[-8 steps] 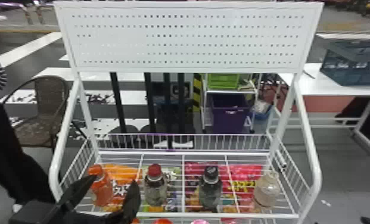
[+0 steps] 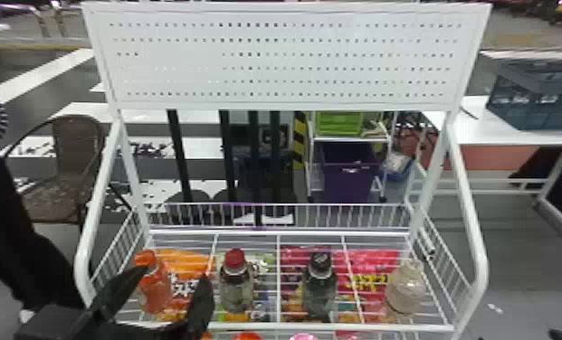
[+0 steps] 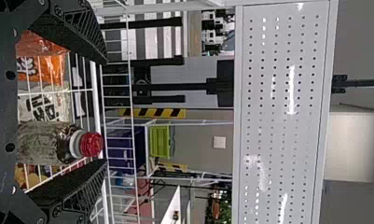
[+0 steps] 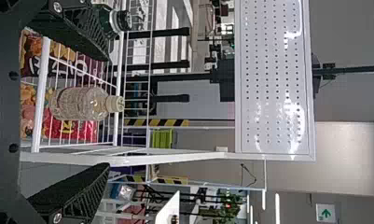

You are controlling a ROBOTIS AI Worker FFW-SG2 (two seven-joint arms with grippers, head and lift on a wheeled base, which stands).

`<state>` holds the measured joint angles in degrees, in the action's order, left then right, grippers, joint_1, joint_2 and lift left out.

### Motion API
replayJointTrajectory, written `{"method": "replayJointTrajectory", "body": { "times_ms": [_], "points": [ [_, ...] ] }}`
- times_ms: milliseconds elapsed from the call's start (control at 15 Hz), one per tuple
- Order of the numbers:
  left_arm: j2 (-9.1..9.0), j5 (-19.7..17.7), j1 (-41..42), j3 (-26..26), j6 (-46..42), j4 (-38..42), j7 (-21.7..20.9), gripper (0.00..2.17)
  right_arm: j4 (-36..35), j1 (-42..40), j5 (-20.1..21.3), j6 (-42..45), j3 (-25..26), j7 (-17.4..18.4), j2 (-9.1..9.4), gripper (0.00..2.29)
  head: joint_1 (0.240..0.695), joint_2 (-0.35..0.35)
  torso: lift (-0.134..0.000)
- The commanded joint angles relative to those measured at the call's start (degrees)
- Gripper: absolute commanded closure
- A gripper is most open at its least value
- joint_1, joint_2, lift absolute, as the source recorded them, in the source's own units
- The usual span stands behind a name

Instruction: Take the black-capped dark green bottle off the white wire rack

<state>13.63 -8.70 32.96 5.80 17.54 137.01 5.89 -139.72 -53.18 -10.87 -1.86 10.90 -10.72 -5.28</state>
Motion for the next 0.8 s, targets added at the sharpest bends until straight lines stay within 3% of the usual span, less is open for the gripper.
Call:
{"method": "replayJointTrajectory", "body": {
  "times_ms": [0, 200, 333, 600, 733],
  "points": [
    [0.0, 0.0, 0.0, 0.0, 0.0, -0.07, 0.08, 0.14, 0.32, 0.0, 0.06, -0.04, 0.0, 0.08, 0.01, 0.09, 0.499, 0.0, 0.0],
    [0.0, 0.0, 0.0, 0.0, -0.17, -0.16, 0.08, 0.14, 5.68, 2.73, 0.5, 0.49, -2.99, 0.0, 0.01, 0.09, 0.499, 0.0, 0.0],
    [-0.09, 0.0, -0.17, 0.18, 0.0, -0.16, 0.08, 0.14, 14.65, 6.59, 4.1, 7.52, -8.88, 0.17, 0.01, 0.1, 0.499, 0.0, 0.0],
    [0.0, 0.0, -0.44, 0.44, 0.0, -0.43, 0.17, 0.14, 35.83, 18.11, 9.38, 24.22, -20.39, 6.5, 0.27, 0.12, 0.499, 0.0, 0.0],
    [0.0, 0.0, -0.52, 0.44, 0.0, -0.43, 0.08, 0.14, 43.12, 23.82, 9.46, 27.56, -24.08, 10.45, 0.27, 0.13, 0.499, 0.0, 0.0]
  ]
}}
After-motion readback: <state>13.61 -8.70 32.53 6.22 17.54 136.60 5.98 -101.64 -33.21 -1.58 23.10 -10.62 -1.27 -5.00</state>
